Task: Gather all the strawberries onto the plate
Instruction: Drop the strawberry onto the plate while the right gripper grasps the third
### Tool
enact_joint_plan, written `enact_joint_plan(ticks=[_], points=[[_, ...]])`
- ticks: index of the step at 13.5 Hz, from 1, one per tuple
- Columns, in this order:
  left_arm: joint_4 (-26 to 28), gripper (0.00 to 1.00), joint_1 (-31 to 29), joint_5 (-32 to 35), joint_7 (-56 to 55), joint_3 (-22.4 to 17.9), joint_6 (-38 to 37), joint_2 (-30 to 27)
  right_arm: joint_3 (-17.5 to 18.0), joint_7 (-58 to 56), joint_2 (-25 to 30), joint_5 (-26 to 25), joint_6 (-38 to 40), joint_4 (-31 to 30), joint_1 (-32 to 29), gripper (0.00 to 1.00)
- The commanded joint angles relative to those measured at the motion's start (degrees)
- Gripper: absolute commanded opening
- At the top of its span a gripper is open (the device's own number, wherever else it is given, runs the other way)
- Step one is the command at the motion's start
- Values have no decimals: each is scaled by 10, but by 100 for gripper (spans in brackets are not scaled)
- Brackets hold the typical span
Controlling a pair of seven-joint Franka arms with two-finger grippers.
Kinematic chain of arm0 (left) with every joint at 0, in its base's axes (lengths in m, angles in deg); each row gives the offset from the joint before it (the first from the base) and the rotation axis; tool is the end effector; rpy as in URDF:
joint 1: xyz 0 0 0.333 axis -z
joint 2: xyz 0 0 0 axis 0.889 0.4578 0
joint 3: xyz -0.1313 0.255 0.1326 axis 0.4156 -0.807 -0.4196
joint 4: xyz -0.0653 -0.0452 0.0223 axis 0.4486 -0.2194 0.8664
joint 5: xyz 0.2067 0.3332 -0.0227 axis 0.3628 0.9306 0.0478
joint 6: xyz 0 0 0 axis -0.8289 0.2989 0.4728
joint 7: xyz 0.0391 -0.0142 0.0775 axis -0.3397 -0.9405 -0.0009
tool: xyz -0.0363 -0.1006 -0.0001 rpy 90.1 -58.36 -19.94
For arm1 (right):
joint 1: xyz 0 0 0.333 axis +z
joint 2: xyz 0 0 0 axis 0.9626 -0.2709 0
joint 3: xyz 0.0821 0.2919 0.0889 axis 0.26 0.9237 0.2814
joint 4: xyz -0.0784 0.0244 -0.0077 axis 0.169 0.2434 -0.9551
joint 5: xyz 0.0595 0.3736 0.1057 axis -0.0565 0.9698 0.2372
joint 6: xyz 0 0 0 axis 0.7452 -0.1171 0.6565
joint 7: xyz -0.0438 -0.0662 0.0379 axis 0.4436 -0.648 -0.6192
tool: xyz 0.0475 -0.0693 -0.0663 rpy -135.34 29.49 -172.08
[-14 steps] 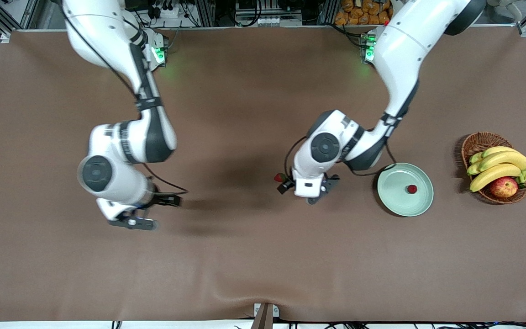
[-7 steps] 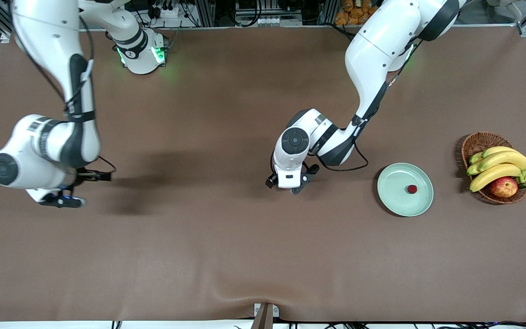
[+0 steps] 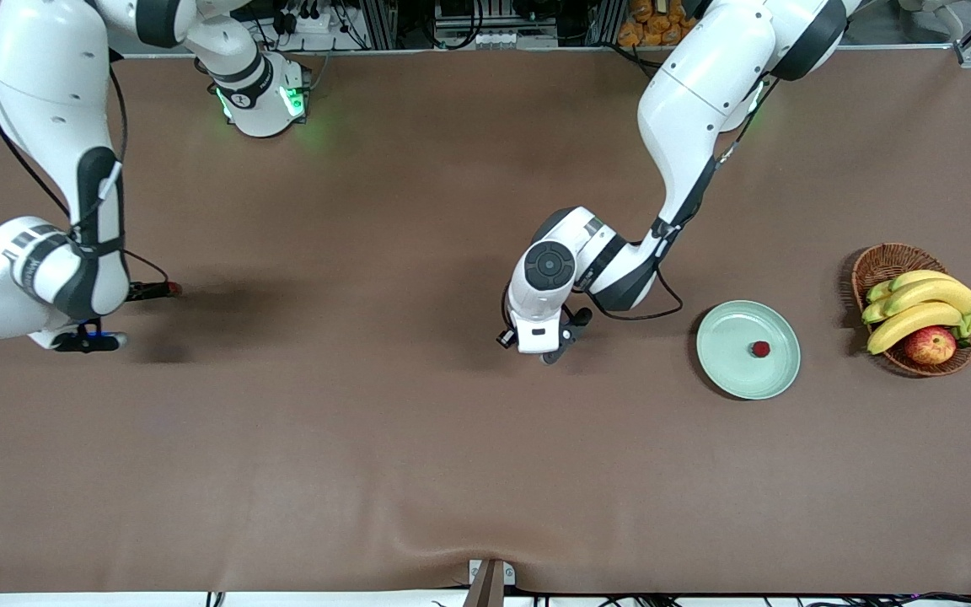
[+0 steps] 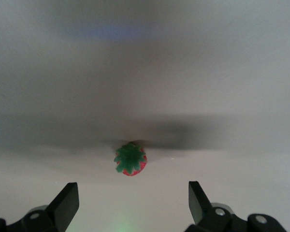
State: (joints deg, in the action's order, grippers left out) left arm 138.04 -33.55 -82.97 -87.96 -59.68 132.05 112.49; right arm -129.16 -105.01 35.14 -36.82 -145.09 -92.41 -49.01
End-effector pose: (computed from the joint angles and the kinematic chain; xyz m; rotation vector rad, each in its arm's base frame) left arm 0.5490 -0.4594 0.1875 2.7760 1.2861 -0.1065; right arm 0.5349 -0.1584 0.1922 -2.9764 -0.0283 0.7645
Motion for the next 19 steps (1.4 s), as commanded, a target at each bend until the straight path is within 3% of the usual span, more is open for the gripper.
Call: enact_joint_plan(ticks=[1,7,15,16,17,18,19], points=[[-2,0,-30,1,-3,-2,-2,-31,6,-7,3,-5,-16,-27,8,100],[8,0,-113,1,24,2,-45,-126,22,-7,-10,-4,-50,-26,0,100],[12,0,-204,-9,249,6,-160,-152,52,-9,-18,-3,-69,-27,-26,99],[13,0,-208,-9,276,5,-173,-152,52,-9,-18,-3,-64,-27,-29,52],[16,0,-217,-8,307,5,-191,-151,52,-11,-18,-3,-62,-27,-29,19],[20,0,-231,-8,342,5,-207,-152,52,-12,-17,-3,-61,-27,-29,3],[29,0,-246,-8,383,5,-214,-154,52,-18,-17,-3,-55,-26,-29,0]])
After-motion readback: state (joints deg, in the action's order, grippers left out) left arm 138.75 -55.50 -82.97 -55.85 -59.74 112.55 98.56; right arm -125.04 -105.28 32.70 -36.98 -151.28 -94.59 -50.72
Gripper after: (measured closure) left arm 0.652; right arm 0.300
